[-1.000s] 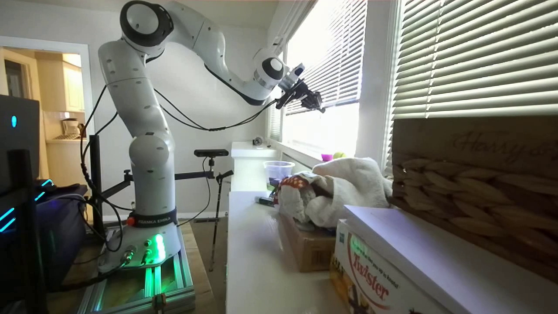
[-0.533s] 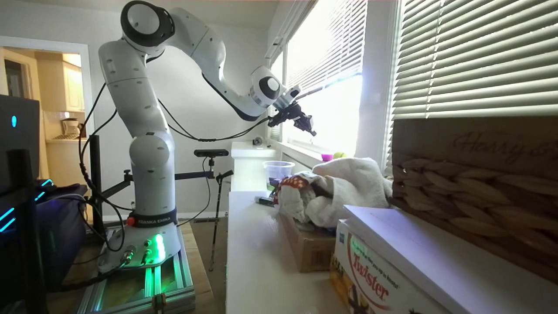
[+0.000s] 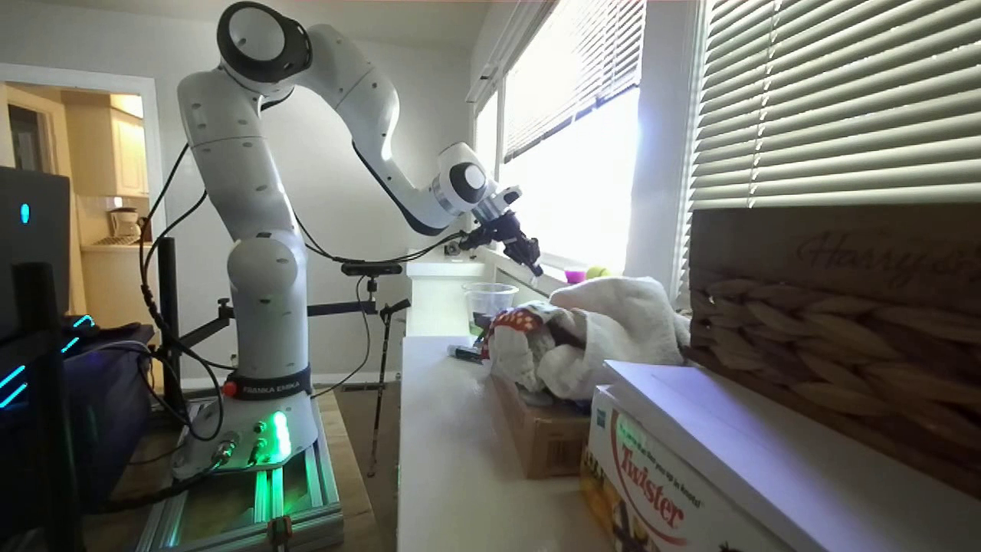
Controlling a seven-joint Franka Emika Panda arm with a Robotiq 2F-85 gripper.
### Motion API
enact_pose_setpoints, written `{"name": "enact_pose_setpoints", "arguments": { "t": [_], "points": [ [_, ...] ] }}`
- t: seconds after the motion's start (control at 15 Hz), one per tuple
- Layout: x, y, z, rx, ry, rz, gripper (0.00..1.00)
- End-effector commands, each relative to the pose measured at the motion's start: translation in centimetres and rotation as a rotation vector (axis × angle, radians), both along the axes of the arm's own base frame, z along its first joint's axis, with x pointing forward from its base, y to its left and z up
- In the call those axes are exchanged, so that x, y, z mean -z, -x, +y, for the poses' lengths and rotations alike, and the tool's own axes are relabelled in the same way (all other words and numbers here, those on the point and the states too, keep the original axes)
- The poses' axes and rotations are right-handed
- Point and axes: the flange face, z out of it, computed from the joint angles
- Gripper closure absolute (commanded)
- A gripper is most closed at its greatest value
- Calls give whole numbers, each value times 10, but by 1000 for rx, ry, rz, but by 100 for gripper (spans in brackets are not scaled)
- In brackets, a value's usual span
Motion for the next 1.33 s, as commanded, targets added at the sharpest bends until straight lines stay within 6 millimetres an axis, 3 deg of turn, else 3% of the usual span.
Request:
{"name": "enact_pose_setpoints", "arguments": {
  "t": [0.0,0.47,0.8,0.87,1.0,1.27],
  "points": [
    [63,14,-6,-4,-14,122,100],
    [99,18,-22,10,-34,177,100],
    [102,13,-30,8,-30,175,100],
    [100,12,-30,3,-28,171,73],
    [101,14,-27,-2,-35,176,68],
    [116,21,-22,-4,-45,217,39]
  ]
}}
